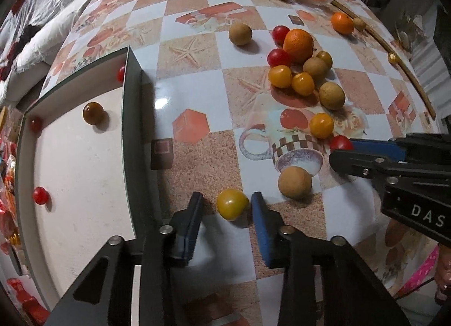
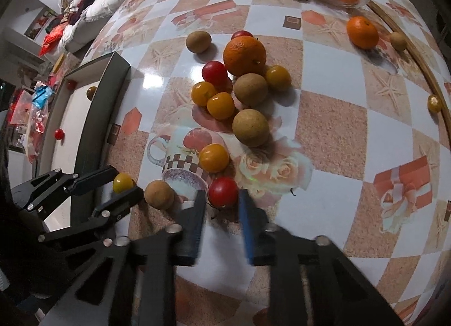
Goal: Organize fruits
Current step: 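Grasp a yellow cherry tomato with the left tool while the right grasps a red one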
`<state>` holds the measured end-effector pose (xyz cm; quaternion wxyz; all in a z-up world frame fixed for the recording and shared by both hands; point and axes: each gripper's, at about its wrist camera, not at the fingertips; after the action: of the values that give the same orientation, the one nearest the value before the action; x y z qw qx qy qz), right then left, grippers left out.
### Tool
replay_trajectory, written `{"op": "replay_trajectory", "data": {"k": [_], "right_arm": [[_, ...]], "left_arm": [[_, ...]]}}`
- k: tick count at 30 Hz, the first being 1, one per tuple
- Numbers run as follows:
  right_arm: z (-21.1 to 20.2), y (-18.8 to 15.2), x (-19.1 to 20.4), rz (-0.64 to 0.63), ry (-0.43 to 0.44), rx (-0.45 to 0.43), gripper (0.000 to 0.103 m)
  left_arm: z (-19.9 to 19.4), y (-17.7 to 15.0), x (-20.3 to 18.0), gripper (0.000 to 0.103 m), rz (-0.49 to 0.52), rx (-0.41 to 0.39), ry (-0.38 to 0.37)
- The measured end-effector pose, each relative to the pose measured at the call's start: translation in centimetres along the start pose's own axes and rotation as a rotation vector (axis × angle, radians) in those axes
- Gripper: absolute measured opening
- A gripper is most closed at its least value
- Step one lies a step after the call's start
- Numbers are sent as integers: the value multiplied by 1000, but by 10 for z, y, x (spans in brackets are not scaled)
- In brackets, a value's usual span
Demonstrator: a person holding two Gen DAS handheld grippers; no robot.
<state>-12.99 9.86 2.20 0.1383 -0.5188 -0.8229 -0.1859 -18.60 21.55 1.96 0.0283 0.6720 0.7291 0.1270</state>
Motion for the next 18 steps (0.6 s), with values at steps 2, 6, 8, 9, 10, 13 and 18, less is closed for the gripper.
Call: {"op": "replay_trajectory", "data": {"k": [2, 6, 8, 9, 10, 13, 18], "right_arm": [[0, 0, 0, 6, 0, -6, 23], [-8, -1, -3, 29, 15, -19, 23], [-12, -1, -3, 28, 17, -26, 23], [-15, 0, -3, 27, 19, -30, 23], [-17, 0, -2, 25, 19, -32, 23], [-23, 3, 0, 25, 21, -41, 23], [-32, 11, 10, 8, 31, -56, 23]], "left_arm": [[-1, 1, 9, 24, -34, 5, -53], [-5, 2, 23, 24, -89, 2, -97], [-8, 3, 28, 24, -102, 1, -107], [-9, 3, 29, 24, -104, -1, -105], [-12, 5, 30, 24, -106, -4, -106], [-22, 7, 33, 24, -109, -20, -110], [-39, 13, 38, 24, -127, -50, -125]]}}
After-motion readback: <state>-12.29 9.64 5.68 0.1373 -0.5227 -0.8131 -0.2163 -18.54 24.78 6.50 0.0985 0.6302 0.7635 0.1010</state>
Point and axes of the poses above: each gripper's, at about its wrist camera, not at the fingertips, and z roughly the way its jaws point, x to its left, y to its top, and after that the axes turned 10 degrees about y, right-handed
